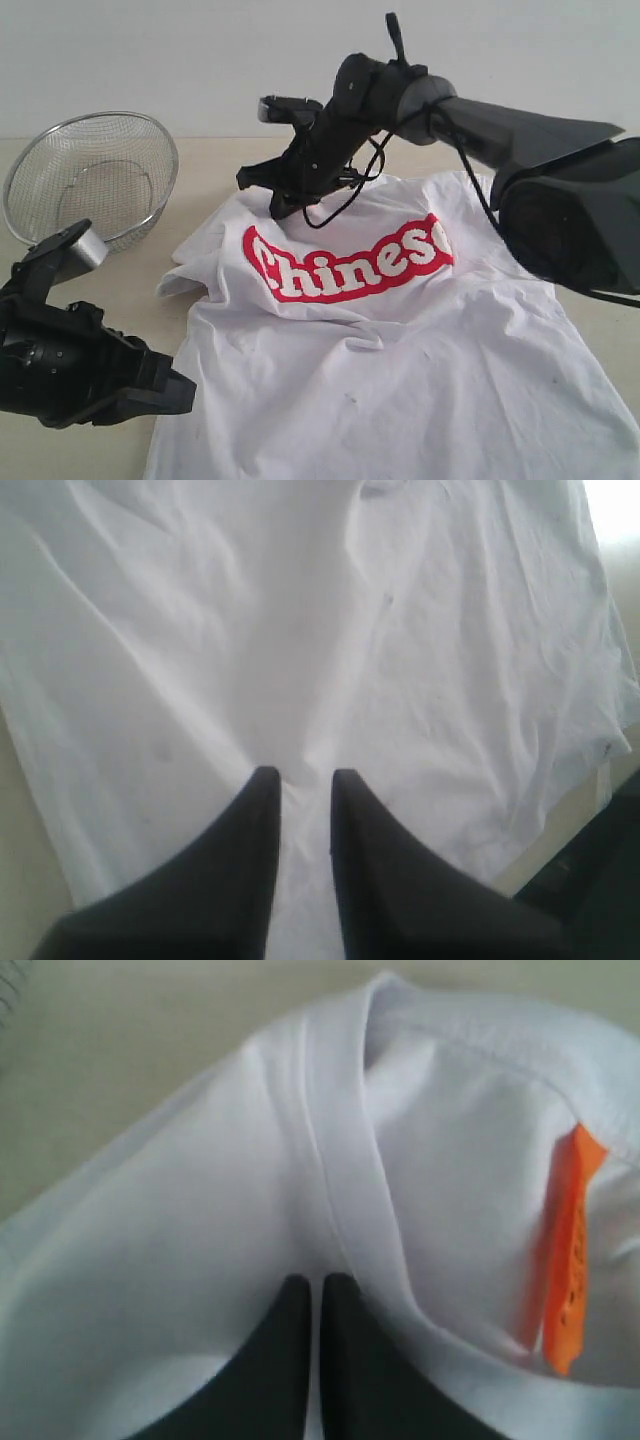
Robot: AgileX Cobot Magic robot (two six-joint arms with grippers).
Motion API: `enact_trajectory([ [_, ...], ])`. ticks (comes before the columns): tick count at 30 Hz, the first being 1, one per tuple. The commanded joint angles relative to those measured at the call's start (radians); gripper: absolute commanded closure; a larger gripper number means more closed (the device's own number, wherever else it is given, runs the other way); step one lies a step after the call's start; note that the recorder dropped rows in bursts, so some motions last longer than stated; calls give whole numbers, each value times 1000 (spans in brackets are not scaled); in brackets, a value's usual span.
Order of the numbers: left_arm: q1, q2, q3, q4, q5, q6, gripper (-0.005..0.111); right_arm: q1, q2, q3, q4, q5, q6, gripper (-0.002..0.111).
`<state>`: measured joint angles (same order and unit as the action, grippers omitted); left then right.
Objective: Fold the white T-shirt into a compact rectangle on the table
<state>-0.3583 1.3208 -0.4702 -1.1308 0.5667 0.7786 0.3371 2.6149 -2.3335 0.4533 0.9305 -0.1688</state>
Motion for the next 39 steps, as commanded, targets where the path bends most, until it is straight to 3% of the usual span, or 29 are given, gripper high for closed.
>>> enact_trajectory([
  [1,-3,-5,-5,-9,14,23,88,22,27,-18,-46,16,6,108],
  [14,-3,-5,-5,-15,39,23,88,16,61,-22,-265,-136,189,108],
  [28,-3,-5,-5,-24,2,23,88,-100,28,-184,-150,193,77,108],
  [32,-1,-5,-5,-24,0,23,88,-138,-27,-184,-64,216,67,108],
  [39,-1,-5,-5,-28,10,23,88,-147,-70,-184,-109,290,118,108],
])
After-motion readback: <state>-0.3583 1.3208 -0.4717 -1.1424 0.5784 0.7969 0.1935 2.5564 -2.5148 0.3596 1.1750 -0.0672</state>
